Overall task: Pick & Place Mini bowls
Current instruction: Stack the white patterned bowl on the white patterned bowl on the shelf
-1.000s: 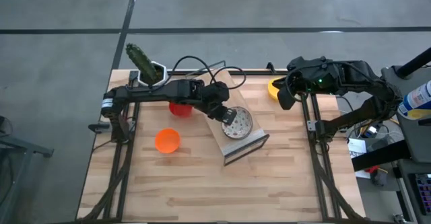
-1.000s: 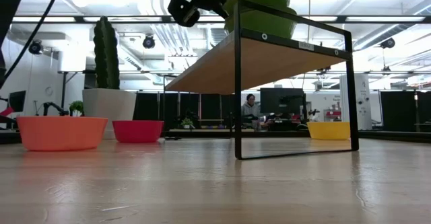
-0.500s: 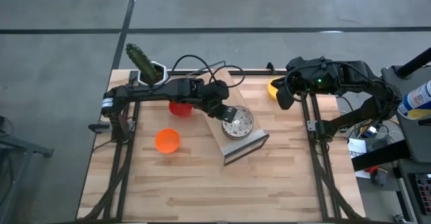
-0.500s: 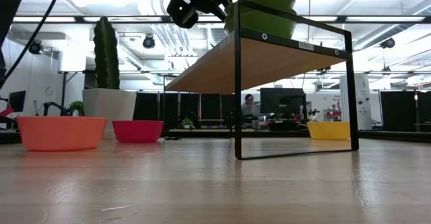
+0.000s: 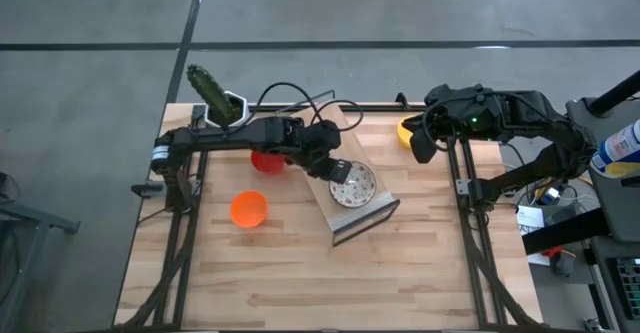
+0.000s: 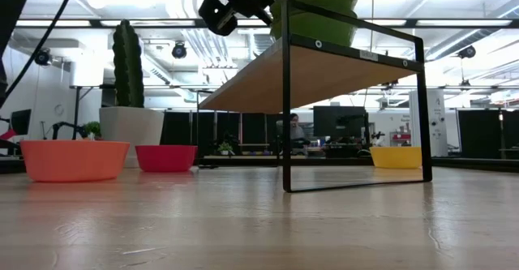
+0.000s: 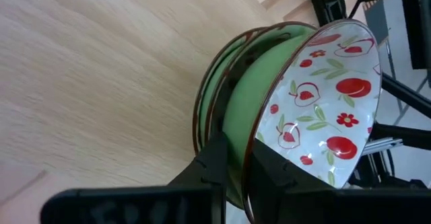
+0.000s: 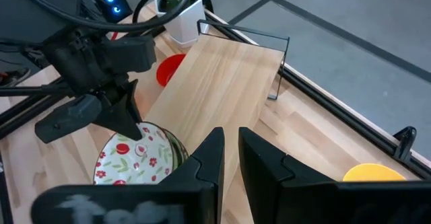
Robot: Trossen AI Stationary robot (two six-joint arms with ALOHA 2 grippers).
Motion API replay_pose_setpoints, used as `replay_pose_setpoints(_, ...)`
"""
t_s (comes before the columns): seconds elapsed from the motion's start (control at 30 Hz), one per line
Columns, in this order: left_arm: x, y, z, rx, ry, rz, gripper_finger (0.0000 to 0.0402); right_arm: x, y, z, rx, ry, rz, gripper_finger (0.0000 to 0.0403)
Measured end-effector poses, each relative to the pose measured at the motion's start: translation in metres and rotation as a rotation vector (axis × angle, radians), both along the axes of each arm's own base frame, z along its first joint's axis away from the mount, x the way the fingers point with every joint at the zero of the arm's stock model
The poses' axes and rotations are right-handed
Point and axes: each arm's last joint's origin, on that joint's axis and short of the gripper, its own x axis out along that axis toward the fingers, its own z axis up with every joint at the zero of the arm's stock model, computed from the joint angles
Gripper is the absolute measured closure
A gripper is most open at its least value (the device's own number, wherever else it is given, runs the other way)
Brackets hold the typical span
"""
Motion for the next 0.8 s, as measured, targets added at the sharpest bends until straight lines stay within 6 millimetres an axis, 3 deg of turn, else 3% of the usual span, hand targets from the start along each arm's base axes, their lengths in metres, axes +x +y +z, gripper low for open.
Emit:
replay_pose_setpoints(0.37,0.0001,-0.0004,0.0012,0.034,-0.010,-0.045,0.0364,0.0012,0.0000,0.0014,-0.001,-0.019,0.000,0.0360)
replay_pose_setpoints(0.67,-0.0002,-0.0018,0.0024,-0.006,-0.018,-0.073,0.0291,0.0012,0.0000,0.0015,-0.001,-0.020,0.000,0.0360)
replay_pose_setpoints(0.8,-0.0019,-0.0029,0.0059,-0.042,-0.029,-0.088,0.0277,0.0012,0.0000,0.0015,-0.001,-0.020,0.000,0.0360)
